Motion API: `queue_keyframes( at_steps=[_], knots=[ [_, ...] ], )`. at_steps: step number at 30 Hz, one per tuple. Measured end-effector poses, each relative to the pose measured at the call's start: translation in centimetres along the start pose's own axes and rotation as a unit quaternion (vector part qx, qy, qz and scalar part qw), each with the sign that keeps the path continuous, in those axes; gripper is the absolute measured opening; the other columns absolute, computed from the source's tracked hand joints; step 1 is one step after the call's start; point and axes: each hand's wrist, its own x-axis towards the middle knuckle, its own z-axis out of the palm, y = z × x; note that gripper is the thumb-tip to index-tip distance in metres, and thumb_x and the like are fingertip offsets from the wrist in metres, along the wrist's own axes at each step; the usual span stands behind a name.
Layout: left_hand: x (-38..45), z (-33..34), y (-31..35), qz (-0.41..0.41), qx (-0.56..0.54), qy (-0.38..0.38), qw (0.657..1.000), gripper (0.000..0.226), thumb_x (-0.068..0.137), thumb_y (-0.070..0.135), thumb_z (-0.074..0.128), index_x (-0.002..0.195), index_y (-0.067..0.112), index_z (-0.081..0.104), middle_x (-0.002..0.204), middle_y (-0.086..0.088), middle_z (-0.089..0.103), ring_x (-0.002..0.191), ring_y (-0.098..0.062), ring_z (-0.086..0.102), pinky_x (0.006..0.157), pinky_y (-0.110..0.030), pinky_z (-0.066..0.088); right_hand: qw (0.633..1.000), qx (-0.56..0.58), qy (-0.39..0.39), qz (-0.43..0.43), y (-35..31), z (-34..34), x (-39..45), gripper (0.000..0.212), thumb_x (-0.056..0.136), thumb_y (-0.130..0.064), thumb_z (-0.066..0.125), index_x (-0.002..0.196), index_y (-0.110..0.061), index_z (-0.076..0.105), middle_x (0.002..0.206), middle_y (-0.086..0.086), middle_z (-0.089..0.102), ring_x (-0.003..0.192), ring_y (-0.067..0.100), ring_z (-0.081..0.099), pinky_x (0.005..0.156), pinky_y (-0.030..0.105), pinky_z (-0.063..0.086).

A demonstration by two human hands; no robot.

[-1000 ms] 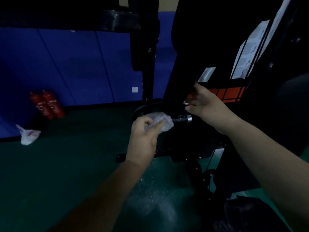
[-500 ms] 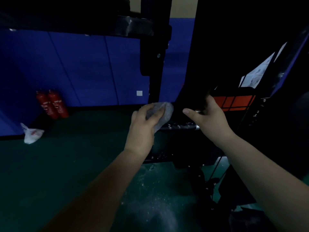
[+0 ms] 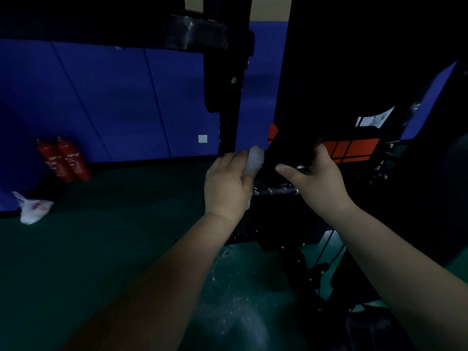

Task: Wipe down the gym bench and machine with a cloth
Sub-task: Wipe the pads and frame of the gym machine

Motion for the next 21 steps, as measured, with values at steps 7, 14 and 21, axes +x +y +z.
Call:
queue_keyframes(
  at_steps=[7, 14, 21],
  knots=[
    [1.1, -4.1, -4.0, -0.192, -0.060, 0.002, 0.980, 0.032, 0.098, 0.014, 0.046, 0.129, 0.008, 0.047, 0.125, -0.015, 0.055, 0.113, -0.027, 0.053, 0.091, -0.032, 0.042, 1.000, 0.001, -0.014, 0.006, 0.4, -0.2, 0.2, 0.056, 0.079, -0.028, 0.075, 0.127, -0.033, 0.047, 0.120, -0.013, 0.061, 0.116, 0.007, 0.056, 0.101, 0.038, 0.047],
    [0.9, -1.5, -0.7, 0.045, -0.005, -0.073, 0.996, 0.033, 0.098, 0.029, 0.040, 0.124, 0.024, 0.059, 0.116, -0.003, 0.061, 0.106, -0.018, 0.057, 0.090, -0.033, 0.048, 1.000, -0.004, 0.005, -0.002, 0.5, 0.0, 0.1, 0.055, 0.079, -0.028, 0.076, 0.124, -0.036, 0.047, 0.116, -0.015, 0.062, 0.114, 0.006, 0.057, 0.101, 0.039, 0.047],
    [-2.0, -0.5, -2.9, -0.056, -0.172, 0.049, 0.982, 0.034, 0.098, 0.001, 0.047, 0.128, 0.010, 0.058, 0.126, -0.007, 0.054, 0.121, -0.005, 0.049, 0.109, -0.023, 0.036, 1.000, -0.012, -0.001, -0.002, 0.4, 0.0, 0.0, 0.057, 0.079, -0.030, 0.074, 0.129, -0.033, 0.045, 0.120, -0.015, 0.060, 0.116, 0.005, 0.055, 0.102, 0.035, 0.046]
  ],
)
